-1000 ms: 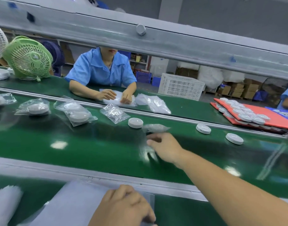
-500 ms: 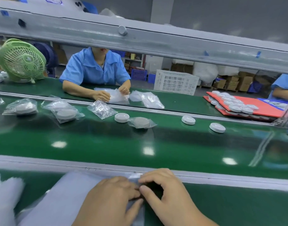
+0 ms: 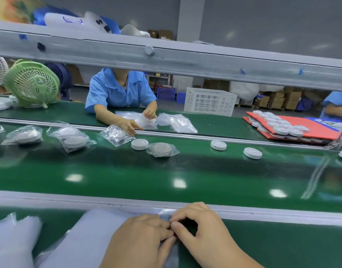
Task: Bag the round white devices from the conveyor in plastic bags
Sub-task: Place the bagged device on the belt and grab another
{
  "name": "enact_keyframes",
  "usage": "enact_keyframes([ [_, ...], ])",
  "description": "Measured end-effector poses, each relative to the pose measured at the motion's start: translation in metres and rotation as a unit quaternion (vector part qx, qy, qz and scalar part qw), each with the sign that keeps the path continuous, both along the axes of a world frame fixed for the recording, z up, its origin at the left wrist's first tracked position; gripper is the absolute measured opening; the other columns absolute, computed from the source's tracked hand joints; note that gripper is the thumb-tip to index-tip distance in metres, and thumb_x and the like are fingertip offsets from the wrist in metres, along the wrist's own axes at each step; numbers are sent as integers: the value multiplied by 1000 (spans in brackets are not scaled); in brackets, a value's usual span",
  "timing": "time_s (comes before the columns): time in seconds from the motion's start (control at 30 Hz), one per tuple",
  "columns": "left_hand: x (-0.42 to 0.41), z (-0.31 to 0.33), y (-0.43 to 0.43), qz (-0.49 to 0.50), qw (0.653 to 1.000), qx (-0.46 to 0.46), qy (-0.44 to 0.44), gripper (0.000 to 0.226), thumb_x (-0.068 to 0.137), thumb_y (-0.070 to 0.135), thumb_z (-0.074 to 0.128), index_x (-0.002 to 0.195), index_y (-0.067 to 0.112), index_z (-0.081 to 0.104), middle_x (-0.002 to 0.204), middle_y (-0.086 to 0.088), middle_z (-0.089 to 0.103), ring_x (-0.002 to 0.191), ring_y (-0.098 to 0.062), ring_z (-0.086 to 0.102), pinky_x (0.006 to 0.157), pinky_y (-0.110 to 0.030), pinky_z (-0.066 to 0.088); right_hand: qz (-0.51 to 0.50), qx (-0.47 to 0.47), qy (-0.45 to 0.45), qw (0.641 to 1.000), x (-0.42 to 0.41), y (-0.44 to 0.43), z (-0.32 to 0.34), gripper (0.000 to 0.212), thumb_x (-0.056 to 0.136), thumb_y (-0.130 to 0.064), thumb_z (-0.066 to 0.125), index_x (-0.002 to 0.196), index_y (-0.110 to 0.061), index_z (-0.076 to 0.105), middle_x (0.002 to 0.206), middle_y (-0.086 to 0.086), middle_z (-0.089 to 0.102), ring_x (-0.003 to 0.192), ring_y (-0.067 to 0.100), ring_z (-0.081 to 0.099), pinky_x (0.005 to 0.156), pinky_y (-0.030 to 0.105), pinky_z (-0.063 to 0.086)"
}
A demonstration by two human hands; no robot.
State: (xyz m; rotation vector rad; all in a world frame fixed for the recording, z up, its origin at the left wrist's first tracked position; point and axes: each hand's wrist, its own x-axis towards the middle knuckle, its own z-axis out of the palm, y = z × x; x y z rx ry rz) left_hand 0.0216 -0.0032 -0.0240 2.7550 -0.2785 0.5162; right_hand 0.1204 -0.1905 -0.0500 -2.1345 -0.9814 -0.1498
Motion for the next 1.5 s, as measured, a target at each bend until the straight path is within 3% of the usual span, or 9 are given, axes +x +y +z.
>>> enact_keyframes([
  [0.03, 7, -8, -8, -12, 999, -8, 36, 24, 78, 57, 50, 81, 55, 74, 88, 40, 66, 87, 8, 67, 74, -13, 55, -14, 4, 4, 1000, 0, 4, 1, 25, 80, -57, 55, 89, -42, 73, 103, -34, 67, 114, -1, 54, 97, 18, 43],
  [0.07, 7, -9, -10, -15, 1000, -8, 1, 19, 73, 56, 54, 74, 55, 73, 82, 41, 65, 80, 9, 68, 67, -12, 55, -29, -2, 7, 1000, -1, 4, 3, 25, 80, -57, 55, 89, -42, 73, 103, -34, 67, 114, -2, 54, 96, 17, 43],
  [0.13, 6, -9, -13, -12, 1000, -6, -10, 13, 70, 57, 59, 70, 55, 72, 79, 43, 63, 78, 10, 67, 65, -11, 55, -25, -10, 14, 1000, -6, 7, 7, 19, 83, -51, 60, 89, -41, 74, 103, -33, 67, 114, -2, 53, 95, 16, 43],
  [0.23, 6, -8, -11, 5, 1000, -2, -29, 8, 66, 58, 63, 70, 58, 70, 81, 46, 62, 81, 11, 67, 64, -12, 55, -30, -24, 30, 999, -2, 3, 2, 9, 88, -44, 66, 89, -40, 74, 103, -33, 67, 114, -3, 53, 94, 15, 42],
  [0.4, 6, -13, -12, 24, 1000, -6, -18, 26, 77, 58, 48, 79, 54, 73, 80, 37, 66, 77, 6, 66, 62, -15, 55, -38, -26, 26, 999, -5, 3, 9, 9, 89, -45, 65, 92, -43, 73, 102, -34, 66, 114, -3, 53, 93, 12, 41],
  [0.67, 5, -22, -12, 51, 998, -5, -21, 55, 84, 67, 19, 117, 53, 61, 118, 33, 62, 118, 4, 51, 94, -17, 39, -34, -35, 14, 999, -6, 2, 7, 21, 86, -54, 55, 91, -43, 72, 99, -36, 66, 111, -3, 54, 88, 10, 40],
  [0.9, 2, -17, -15, 66, 998, 8, -20, 33, 86, 59, 41, 95, 47, 70, 90, 29, 67, 92, 2, 61, 72, -17, 42, -38, -32, 12, 999, -5, 2, 7, 17, 87, -52, 57, 90, -43, 71, 98, -35, 67, 109, -2, 55, 88, 12, 41],
  [1.1, 4, -22, -12, 70, 998, 3, -4, 48, 87, 65, 25, 111, 47, 62, 106, 29, 62, 100, 0, 48, 86, -16, 37, -38, -28, 21, 999, -5, 2, 6, 14, 89, -49, 60, 90, -42, 72, 97, -31, 68, 107, -2, 56, 91, 21, 46],
  [1.5, 4, -24, -12, 76, 997, 4, 5, 38, 90, 63, 35, 109, 47, 63, 104, 30, 63, 101, 1, 50, 87, -18, 43, -46, -28, 36, 998, -5, 3, 5, 8, 92, -42, 66, 89, -41, 73, 96, -33, 68, 106, -3, 55, 91, 22, 47],
])
